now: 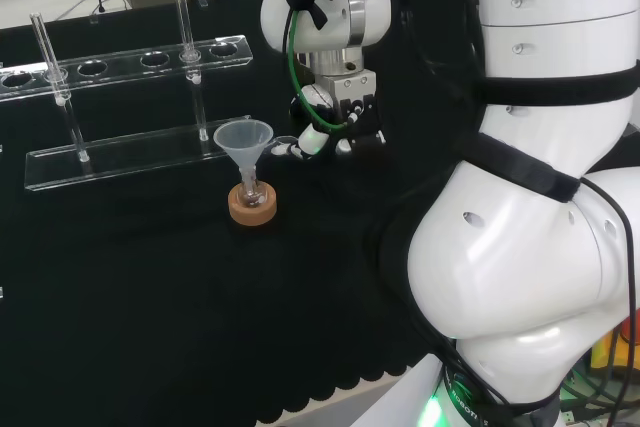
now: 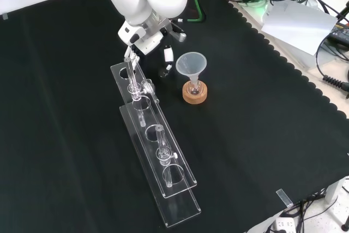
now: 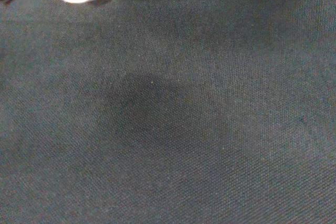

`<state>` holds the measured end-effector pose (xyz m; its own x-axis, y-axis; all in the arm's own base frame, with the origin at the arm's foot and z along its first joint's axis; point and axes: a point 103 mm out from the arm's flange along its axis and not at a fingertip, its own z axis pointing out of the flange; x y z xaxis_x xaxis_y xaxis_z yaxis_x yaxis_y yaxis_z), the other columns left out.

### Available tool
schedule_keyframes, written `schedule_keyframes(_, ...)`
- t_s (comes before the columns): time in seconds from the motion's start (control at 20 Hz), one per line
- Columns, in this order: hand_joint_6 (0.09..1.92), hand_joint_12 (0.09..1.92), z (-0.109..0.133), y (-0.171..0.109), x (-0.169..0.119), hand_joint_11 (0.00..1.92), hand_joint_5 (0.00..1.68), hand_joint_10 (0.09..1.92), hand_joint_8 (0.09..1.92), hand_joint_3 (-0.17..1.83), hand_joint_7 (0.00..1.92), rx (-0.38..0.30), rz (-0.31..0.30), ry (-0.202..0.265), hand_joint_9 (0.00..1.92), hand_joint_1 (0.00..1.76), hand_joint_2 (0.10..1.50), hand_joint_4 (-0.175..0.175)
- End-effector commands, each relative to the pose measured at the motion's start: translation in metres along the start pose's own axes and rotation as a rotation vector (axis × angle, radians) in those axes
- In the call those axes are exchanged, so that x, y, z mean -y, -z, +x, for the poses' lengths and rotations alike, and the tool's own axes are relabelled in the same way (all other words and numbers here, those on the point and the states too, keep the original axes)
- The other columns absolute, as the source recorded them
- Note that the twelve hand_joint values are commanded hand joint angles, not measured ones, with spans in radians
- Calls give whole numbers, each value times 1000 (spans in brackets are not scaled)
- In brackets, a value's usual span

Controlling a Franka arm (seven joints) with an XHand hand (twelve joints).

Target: Pick up the weighing funnel.

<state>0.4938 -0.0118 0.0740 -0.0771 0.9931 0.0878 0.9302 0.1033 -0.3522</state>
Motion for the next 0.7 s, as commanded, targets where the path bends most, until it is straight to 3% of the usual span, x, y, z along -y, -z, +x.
schedule_keyframes(0.05,595,1306,19,-5,-8,524,493,544,720,753,508,9,14,-9,795,862,563,-65)
schedule_keyframes(0.2,598,1306,23,-7,-11,523,492,545,721,754,508,-2,10,1,794,862,563,-65)
schedule_keyframes(0.3,599,1307,10,-6,-11,523,490,546,721,754,508,-45,7,18,794,862,563,-65)
schedule_keyframes(0.7,607,1307,8,-8,-15,522,493,548,723,754,507,-75,20,17,794,861,563,-65)
